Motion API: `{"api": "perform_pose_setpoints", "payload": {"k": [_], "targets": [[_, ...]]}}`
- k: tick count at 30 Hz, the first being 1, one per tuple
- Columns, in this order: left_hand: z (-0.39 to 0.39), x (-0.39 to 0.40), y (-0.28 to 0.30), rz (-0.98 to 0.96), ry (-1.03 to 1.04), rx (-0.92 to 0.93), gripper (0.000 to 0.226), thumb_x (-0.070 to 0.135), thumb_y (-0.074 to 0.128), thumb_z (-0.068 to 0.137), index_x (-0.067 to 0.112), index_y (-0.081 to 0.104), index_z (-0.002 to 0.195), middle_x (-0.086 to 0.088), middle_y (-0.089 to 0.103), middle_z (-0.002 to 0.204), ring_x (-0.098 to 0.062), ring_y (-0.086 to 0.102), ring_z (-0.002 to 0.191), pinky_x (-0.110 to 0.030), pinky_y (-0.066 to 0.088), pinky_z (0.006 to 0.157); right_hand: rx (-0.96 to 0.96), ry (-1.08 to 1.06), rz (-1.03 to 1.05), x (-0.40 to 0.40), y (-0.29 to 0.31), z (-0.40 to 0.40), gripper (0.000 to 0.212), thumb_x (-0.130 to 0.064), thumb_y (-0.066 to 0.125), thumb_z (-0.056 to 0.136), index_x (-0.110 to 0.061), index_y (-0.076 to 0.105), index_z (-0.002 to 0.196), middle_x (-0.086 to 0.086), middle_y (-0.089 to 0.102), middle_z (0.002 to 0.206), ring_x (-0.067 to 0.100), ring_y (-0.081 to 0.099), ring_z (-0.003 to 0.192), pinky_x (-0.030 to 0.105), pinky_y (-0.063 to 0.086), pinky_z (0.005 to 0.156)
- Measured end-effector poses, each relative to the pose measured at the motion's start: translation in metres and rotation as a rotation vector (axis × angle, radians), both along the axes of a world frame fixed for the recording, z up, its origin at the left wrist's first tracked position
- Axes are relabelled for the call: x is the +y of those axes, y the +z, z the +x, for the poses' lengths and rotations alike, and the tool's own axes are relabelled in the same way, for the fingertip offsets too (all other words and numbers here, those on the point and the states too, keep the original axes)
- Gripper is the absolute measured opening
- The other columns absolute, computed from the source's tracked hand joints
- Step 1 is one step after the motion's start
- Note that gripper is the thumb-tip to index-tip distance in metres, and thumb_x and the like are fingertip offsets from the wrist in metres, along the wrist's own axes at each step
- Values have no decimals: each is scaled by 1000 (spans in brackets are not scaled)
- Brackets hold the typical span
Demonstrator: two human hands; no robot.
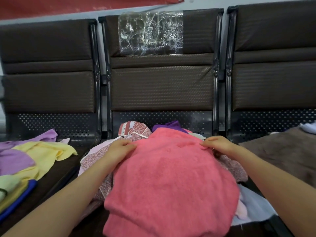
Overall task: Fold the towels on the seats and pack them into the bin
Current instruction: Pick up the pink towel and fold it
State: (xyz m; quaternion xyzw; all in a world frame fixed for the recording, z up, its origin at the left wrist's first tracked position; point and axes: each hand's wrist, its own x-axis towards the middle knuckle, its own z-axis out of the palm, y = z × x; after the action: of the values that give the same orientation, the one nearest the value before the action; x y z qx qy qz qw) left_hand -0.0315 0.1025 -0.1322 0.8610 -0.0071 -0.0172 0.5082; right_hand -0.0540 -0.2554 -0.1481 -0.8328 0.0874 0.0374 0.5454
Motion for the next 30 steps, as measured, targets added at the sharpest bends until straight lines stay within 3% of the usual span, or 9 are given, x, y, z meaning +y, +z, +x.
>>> {"api": "perform_pose_setpoints", "payload": {"k": [2,5,9,15,19,21,25,30], "targets": [[-1,0,0,-13,1,-36,15,19,68,86,18,72,72,1,66,77,-14,55,75,-28,44,71,19,-23,-11,3,-1,0,24,-15,71,85,-15,67,61,-14,60,54,1,48,58,7,35,48],[-3,0,-1,41,-10,-49,17,21,68,86,21,70,69,4,64,72,-13,54,71,-29,42,71,-29,-152,102,10,-7,5,26,-17,70,86,-13,64,62,-3,59,61,6,49,57,13,39,50],[-2,-2,-1,2,20,-59,17,20,68,86,22,70,69,5,63,72,-13,54,72,-28,41,70,-181,-326,292,21,-5,15,17,-23,70,87,-17,69,70,1,66,76,15,57,73,29,48,71],[-4,5,2,-25,37,-69,10,17,68,86,21,74,80,5,68,80,-14,58,78,-25,43,67,-262,-355,255,35,-2,13,20,-23,70,87,-12,66,71,-2,61,68,9,52,65,15,43,54],[-11,19,32,-53,193,-273,14,20,71,85,16,75,97,9,67,87,-3,57,82,-15,41,71,-403,-403,245,32,31,9,20,-22,72,85,-10,64,70,-2,60,69,7,52,67,11,42,55],[-17,28,51,2,209,-395,7,20,72,83,18,76,88,13,67,80,1,56,76,-7,39,64,-489,-390,209,34,54,3,20,-21,73,84,-10,64,71,-3,58,68,3,50,65,7,39,52],[-45,47,89,139,224,-646,4,20,73,82,20,72,78,10,66,73,2,56,70,-4,37,63,-642,-324,124,43,108,-26,18,-19,73,84,-5,65,75,-5,52,64,-8,46,52,7,34,51],[-92,64,151,42,268,-827,8,20,73,82,14,70,77,13,63,72,10,52,62,-5,36,60,-773,-265,58,53,180,-78,20,-23,74,82,-14,64,67,-14,55,57,-7,47,54,7,35,53]]}}
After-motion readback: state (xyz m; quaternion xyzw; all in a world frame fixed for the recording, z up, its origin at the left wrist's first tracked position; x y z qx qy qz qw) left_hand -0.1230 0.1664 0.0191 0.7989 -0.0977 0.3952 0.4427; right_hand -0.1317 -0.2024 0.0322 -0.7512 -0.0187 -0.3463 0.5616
